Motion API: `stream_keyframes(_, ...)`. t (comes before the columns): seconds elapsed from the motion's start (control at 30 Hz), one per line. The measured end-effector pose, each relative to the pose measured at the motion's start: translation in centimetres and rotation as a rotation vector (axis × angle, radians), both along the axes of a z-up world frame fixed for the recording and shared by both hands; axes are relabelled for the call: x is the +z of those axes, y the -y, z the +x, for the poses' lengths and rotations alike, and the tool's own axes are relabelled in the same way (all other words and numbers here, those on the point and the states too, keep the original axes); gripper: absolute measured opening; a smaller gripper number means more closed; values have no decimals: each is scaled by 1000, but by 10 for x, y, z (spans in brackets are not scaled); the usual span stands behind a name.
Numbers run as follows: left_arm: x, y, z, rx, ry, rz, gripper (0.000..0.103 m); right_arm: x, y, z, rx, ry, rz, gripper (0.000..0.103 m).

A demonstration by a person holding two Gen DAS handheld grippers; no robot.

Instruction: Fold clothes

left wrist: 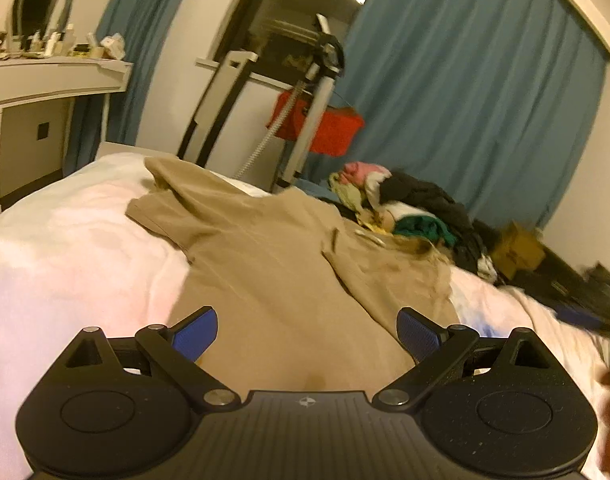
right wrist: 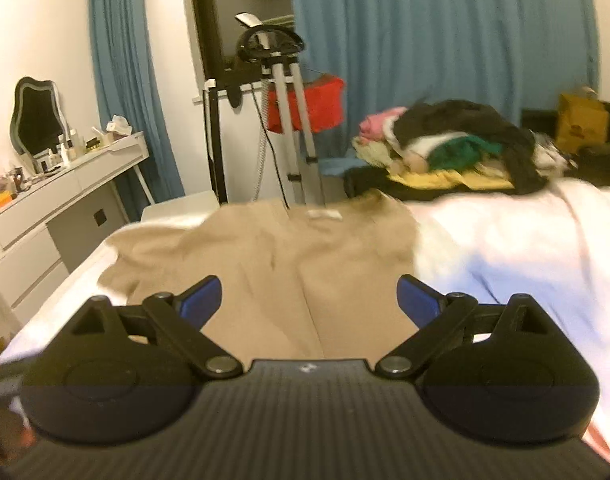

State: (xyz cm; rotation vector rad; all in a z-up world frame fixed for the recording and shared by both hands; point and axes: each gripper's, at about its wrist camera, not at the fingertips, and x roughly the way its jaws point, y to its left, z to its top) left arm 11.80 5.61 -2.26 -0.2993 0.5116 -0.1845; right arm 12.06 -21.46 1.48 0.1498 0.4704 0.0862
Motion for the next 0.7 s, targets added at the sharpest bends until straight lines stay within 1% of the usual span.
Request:
stream_keyframes(0.1,7,12,-16,-34,-6,29,97,-2,18,-54,-42,-7,29,96)
stream_keyframes(0.17,15,21,-31,-67,-5,33,97,-3,31,-87,-70,-5,63,96)
stream_keyframes(0.23,22,31,-46,-102,-7,36,97,-1,45,-108,-86,15,127,96)
stream_keyframes(0.3,25,43,-63,-141,-25,37,97,3,59,-124,-115,46,168,96)
stream_keyframes(0.4,24,67,-79,-204,-96,36,94,7,80,-137,-146,79,212,96)
stream_keyframes(0.43,22,76,-84,-222,-126,32,92,7,87,-138,-157,84,224,96)
stream_keyframes(0.5,16,98,-91,-274,-184,11,89,5,98,-141,-181,88,244,96)
stream_keyframes(0.6,6,135,-99,-368,-258,-22,82,-1,115,-144,-209,80,290,96)
stream_keyframes(0.67,-6,157,-102,-425,-310,-39,73,-6,125,-145,-213,68,330,96)
stream_keyframes(0.7,-12,168,-104,-453,-336,-49,71,-8,127,-144,-213,60,343,96)
